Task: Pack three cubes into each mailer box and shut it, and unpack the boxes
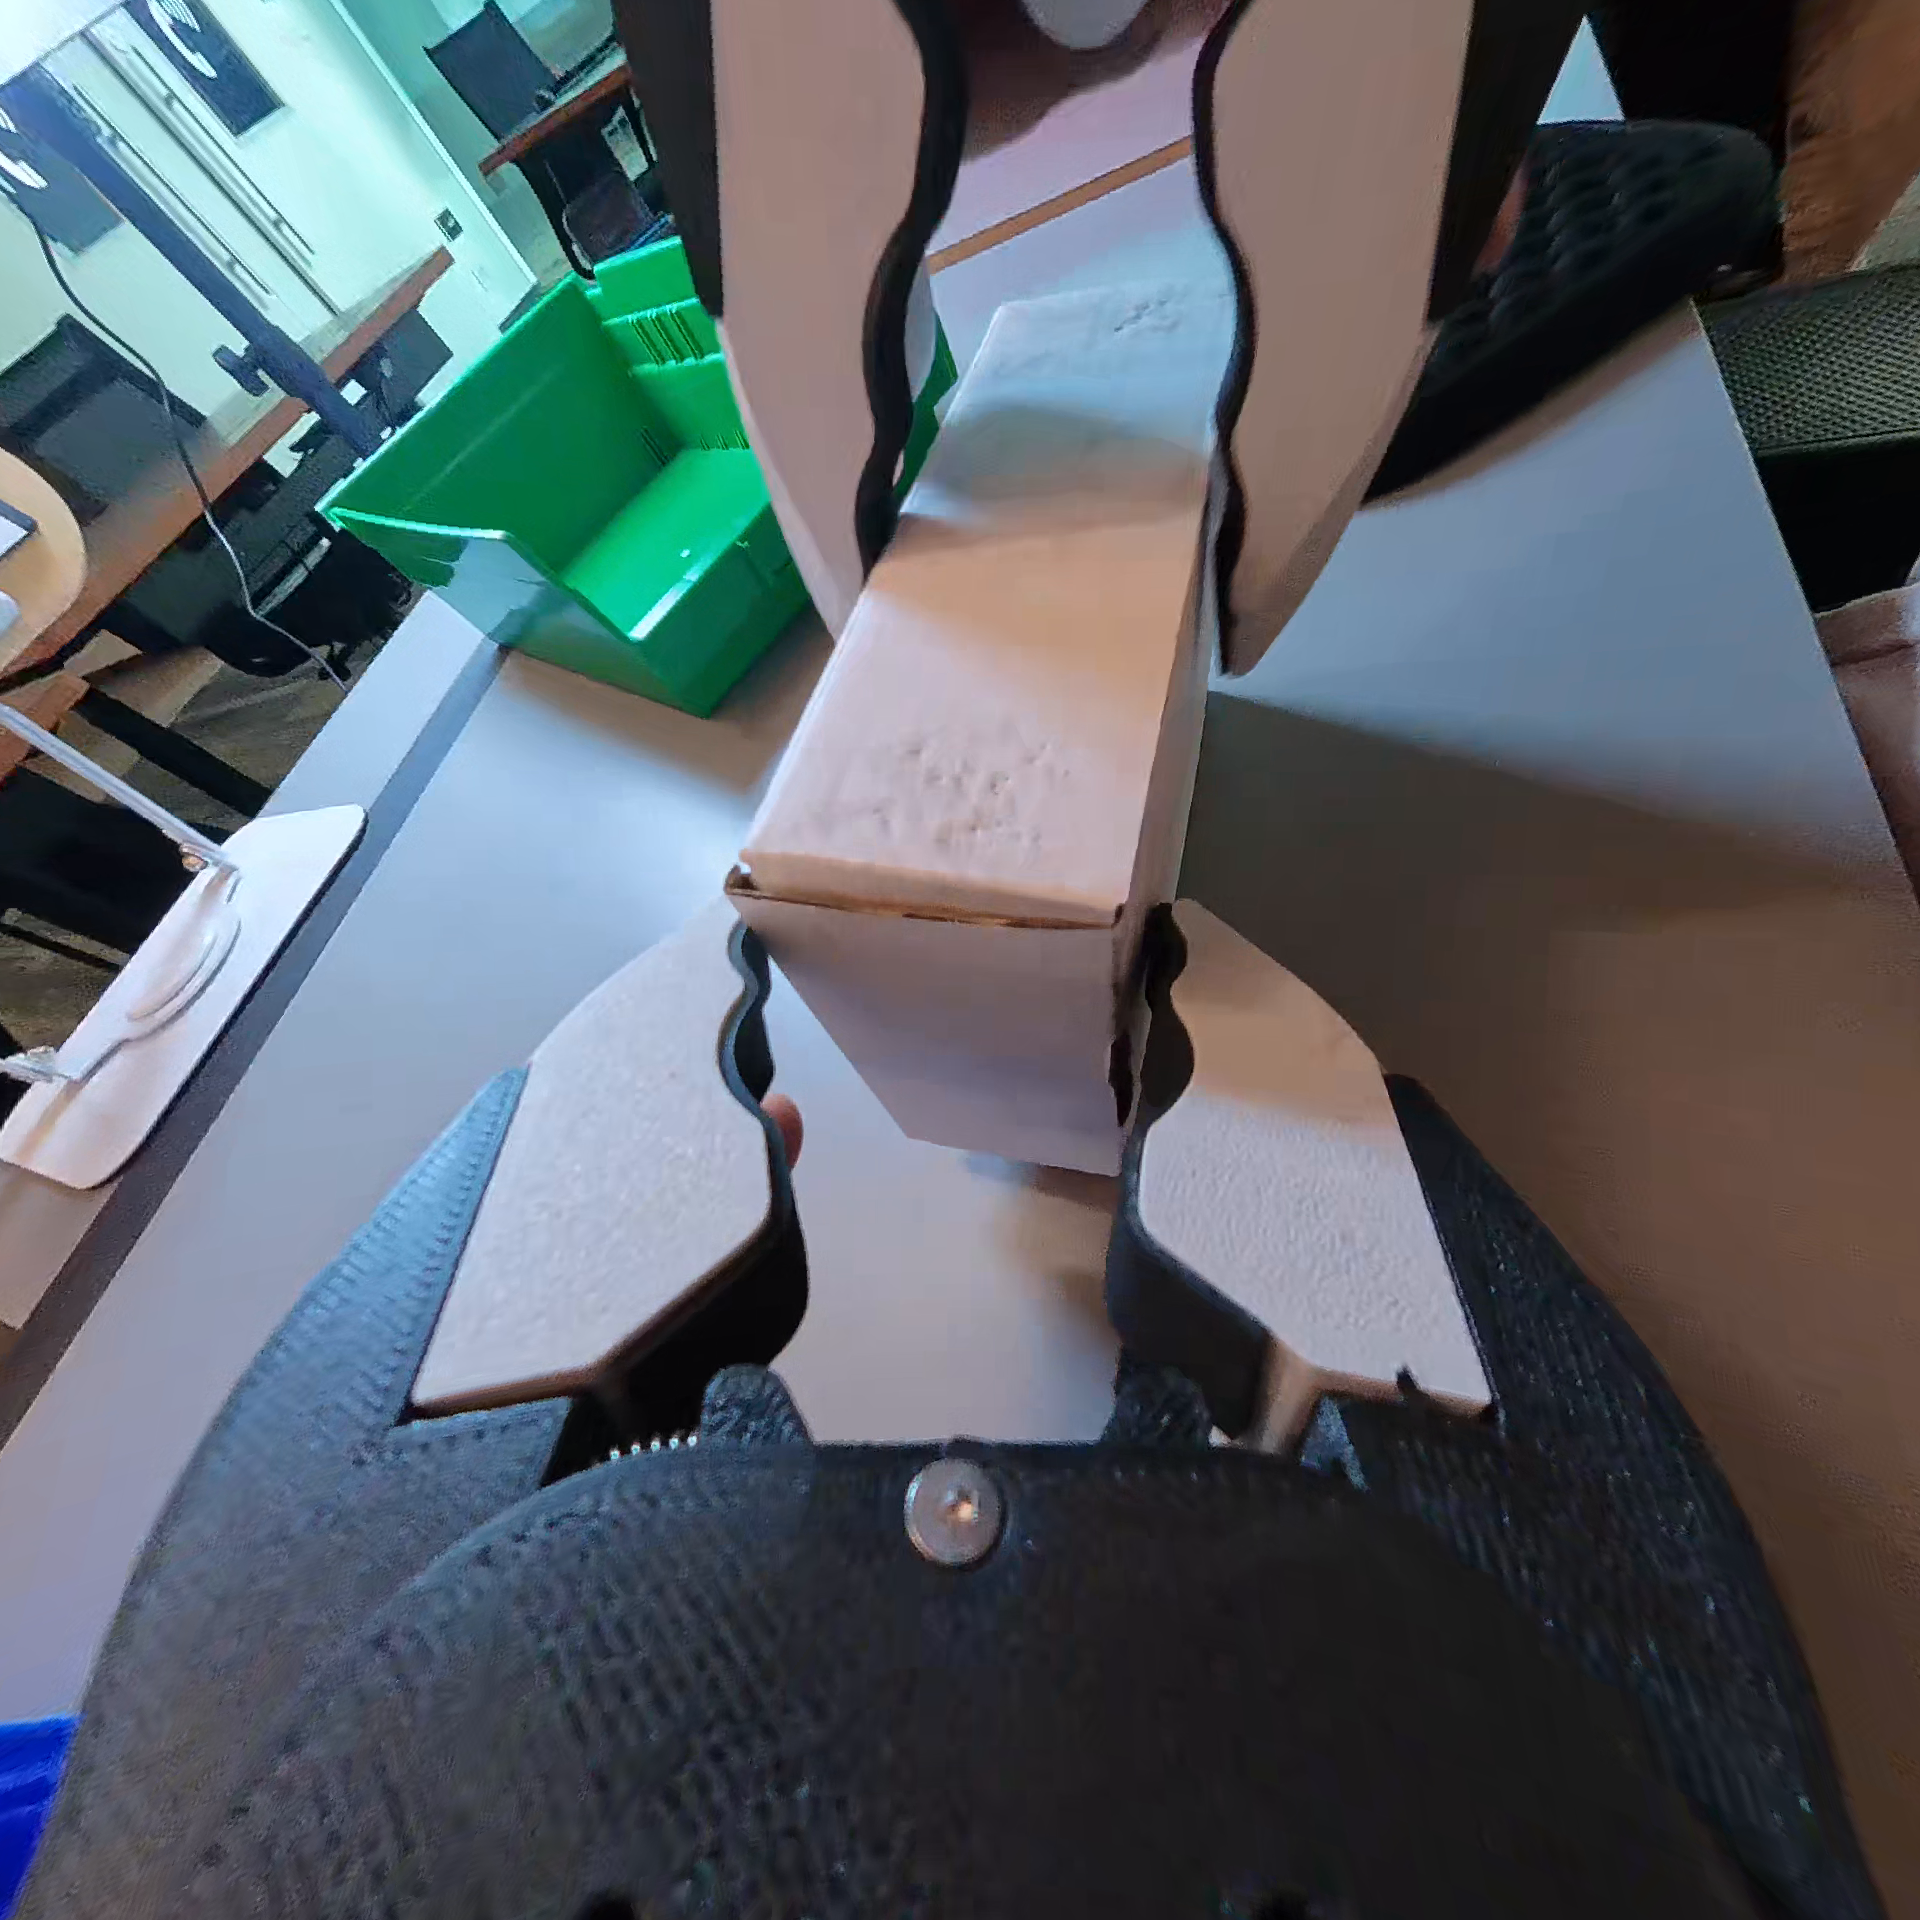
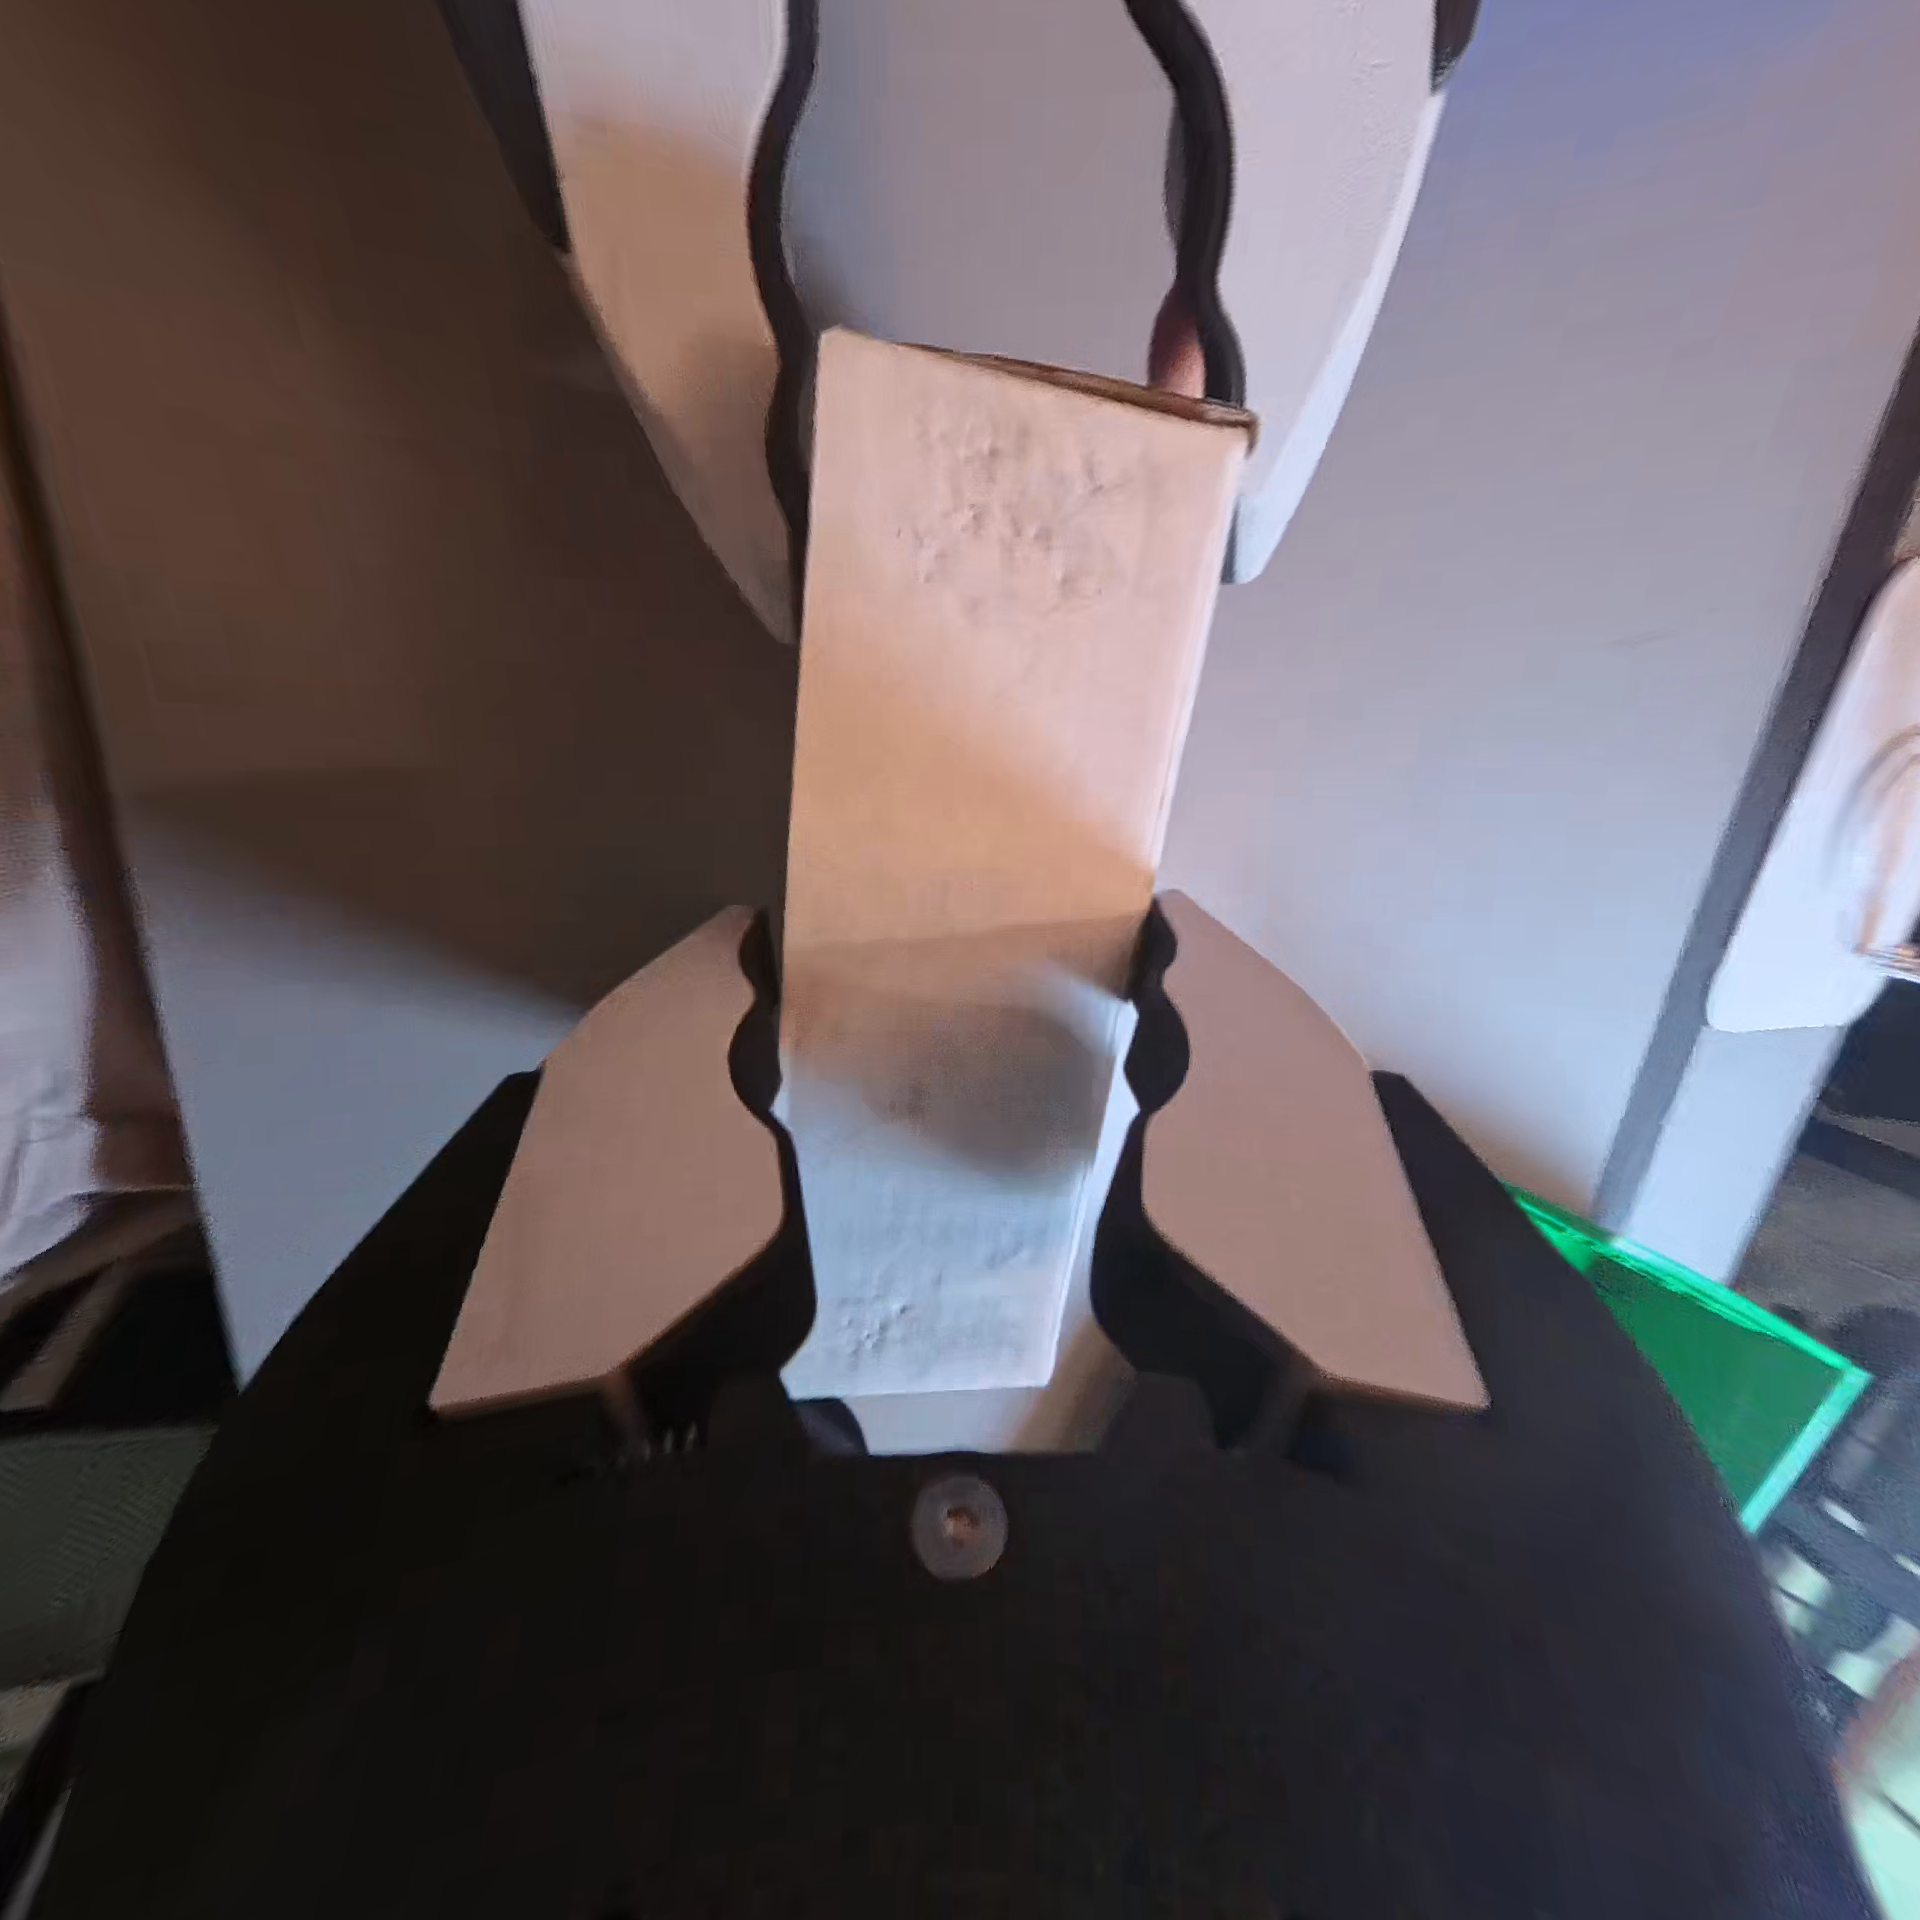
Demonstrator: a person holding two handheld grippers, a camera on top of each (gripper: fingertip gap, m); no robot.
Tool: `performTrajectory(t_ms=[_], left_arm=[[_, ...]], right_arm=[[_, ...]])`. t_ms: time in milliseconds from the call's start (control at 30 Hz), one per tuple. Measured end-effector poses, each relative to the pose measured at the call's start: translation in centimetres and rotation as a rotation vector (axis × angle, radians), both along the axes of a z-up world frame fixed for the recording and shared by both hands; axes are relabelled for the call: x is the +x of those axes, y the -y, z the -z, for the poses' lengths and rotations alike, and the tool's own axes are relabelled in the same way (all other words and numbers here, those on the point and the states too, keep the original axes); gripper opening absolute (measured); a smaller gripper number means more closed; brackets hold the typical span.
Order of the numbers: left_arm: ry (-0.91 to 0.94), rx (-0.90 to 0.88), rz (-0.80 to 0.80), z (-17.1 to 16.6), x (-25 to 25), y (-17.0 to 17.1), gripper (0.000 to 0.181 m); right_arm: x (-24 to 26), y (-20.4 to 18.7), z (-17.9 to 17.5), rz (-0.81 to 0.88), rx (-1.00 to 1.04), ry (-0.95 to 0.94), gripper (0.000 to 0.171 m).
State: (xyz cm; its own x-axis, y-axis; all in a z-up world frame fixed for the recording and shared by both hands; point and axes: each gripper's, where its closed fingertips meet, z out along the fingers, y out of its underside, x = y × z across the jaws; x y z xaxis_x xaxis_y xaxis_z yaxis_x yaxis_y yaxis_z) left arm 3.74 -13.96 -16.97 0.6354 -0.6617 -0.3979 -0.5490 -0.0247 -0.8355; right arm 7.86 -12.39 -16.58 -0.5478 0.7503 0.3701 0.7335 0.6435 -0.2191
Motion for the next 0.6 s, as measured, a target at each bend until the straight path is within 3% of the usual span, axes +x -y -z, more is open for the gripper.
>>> performTrajectory(t_ms=[100,200,400,500,600], left_arm=[[0.057,0.057,-0.039,-1.2,-0.8,0.1,0.073],[0.204,0.084,-0.115,-4.1,-3.3,-0.1,0.077],[0.364,0.161,-0.235,-6.8,-7.6,-0.4,0.067],[0.314,0.181,-0.245,-6.3,-7.4,-0.4,0.066],[0.285,0.172,-0.254,-5.6,-7.3,-0.5,0.065]], right_arm=[[-0.5,-0.4,-1.3,-0.025,0.054,-0.063,0.064],[-0.3,-3.1,-5.1,0.042,0.101,-0.161,0.064],[3.3,-17.9,-13.9,0.305,0.495,-0.296,0.064],[5.6,-25.8,-13.6,0.410,0.644,-0.241,0.064],[6.8,-32.3,-9.9,0.459,0.715,-0.167,0.064]])
